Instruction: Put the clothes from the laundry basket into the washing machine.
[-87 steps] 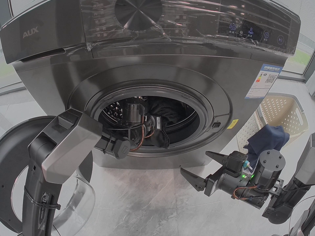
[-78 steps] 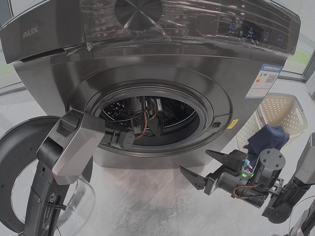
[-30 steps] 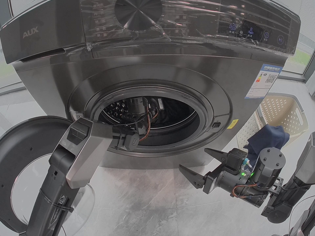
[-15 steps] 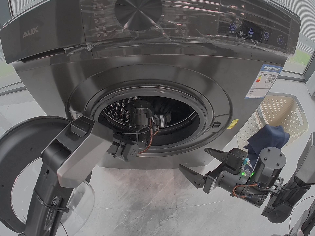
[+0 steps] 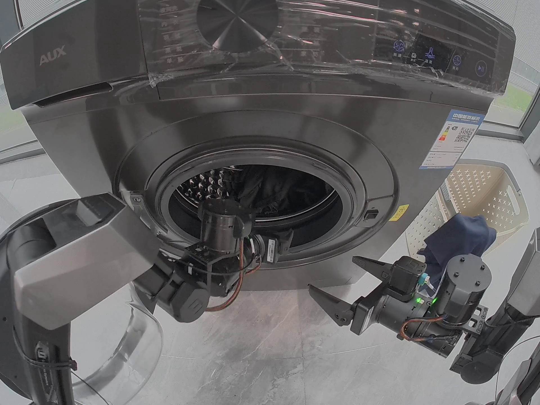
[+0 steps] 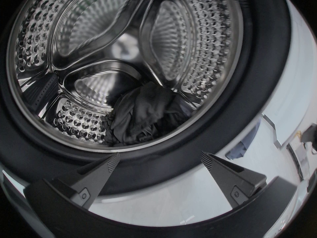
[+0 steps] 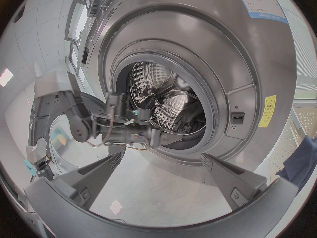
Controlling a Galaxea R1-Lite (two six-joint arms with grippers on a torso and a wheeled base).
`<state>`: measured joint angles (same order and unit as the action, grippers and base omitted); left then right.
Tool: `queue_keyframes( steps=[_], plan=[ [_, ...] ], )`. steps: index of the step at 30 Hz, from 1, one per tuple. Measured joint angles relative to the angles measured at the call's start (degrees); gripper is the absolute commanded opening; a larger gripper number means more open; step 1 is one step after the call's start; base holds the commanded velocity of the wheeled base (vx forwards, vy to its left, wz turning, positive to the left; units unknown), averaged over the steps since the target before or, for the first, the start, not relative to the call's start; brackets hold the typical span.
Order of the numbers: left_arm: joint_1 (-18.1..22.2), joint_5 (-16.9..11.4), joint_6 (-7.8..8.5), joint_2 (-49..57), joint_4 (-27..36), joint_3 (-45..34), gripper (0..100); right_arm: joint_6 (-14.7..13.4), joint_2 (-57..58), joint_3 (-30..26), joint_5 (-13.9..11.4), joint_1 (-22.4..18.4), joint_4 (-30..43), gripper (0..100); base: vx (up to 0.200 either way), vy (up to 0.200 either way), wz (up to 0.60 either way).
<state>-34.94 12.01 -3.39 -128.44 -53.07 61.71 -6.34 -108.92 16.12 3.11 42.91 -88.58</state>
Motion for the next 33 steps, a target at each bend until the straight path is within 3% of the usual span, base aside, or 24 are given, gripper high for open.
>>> queue_keyframes(
  steps=[12, 22, 26, 33],
  plan=[
    [-7.73, -1.08, 1.07, 17.01, -6.96, -26.93, 100, -0.04, 2.04, -6.36, -0.18, 0.66, 0.0, 100, 0.0, 0.0, 0.0],
    [-12.02, -0.55, 1.07, 35.88, -9.75, -43.14, 100, 0.0, 13.31, -14.03, 1.62, -3.23, 1.95, 100, -0.2, 0.0, 0.0],
    [-12.24, -0.3, 1.05, 44.04, -9.89, -48.13, 100, 0.4, 20.55, -14.85, 2.91, -5.68, 7.73, 100, -0.2, 0.0, 0.0],
    [-9.22, -0.11, 1.37, 55.52, -9.2, -53.48, 100, 0.79, 35.69, -15.1, 5.69, -8.18, 25.3, 100, -0.2, 0.0, 0.0]
  ],
)
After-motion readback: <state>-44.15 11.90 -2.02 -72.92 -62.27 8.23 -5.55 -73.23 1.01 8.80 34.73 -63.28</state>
